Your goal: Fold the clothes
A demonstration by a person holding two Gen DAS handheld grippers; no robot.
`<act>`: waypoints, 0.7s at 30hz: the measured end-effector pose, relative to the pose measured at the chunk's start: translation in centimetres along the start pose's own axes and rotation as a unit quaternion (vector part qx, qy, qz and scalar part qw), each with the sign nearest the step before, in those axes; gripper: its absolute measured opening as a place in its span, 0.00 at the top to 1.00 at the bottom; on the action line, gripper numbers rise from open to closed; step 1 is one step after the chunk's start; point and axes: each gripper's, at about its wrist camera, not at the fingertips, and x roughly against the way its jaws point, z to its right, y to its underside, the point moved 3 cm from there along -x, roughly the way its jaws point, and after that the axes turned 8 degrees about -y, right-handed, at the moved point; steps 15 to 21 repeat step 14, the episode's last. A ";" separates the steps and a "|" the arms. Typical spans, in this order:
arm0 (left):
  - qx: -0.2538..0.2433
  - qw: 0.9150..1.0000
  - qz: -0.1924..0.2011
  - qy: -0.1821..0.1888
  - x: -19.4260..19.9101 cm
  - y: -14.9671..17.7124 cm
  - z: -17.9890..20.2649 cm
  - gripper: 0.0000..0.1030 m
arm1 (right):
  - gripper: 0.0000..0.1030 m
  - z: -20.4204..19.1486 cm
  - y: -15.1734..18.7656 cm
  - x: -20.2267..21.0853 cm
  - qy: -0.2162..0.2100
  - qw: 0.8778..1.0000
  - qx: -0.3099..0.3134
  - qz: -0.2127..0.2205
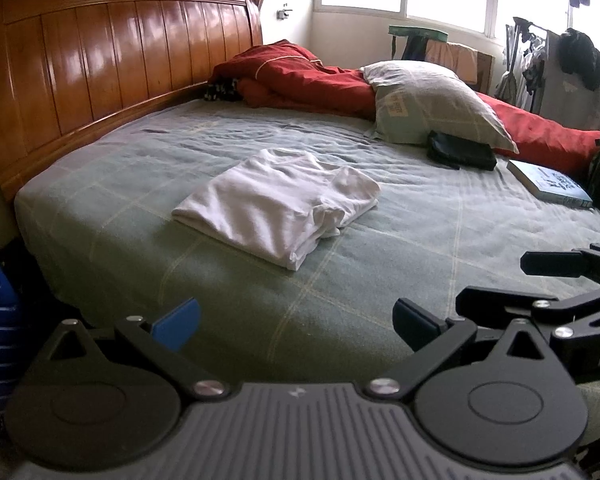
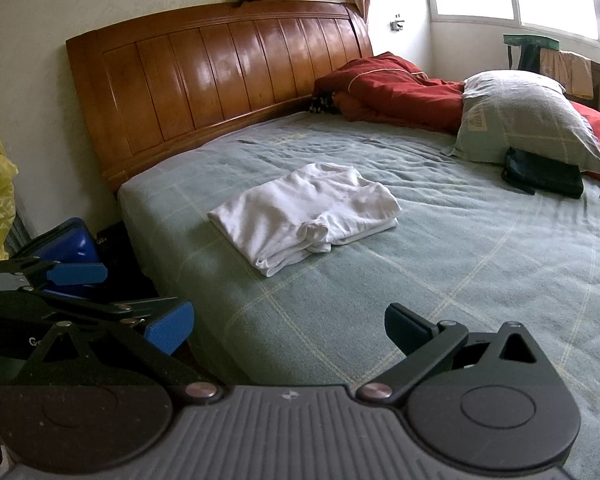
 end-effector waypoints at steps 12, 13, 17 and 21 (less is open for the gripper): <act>0.000 1.000 0.000 0.000 0.1 0.0 0.0 0.01 | 0.00 0.0 0.0 0.0 0.000 1.000 -0.002 0.000; -0.001 1.000 0.001 -0.001 0.1 0.0 0.0 0.01 | 0.00 0.0 0.0 0.0 0.000 1.000 -0.002 0.000; -0.001 1.000 0.001 -0.001 0.1 0.0 0.1 0.01 | 0.00 0.0 0.0 0.0 -0.001 1.000 -0.002 0.000; -0.001 1.000 0.001 -0.001 0.1 0.0 0.1 0.01 | 0.00 0.0 0.0 0.0 -0.001 1.000 -0.002 0.000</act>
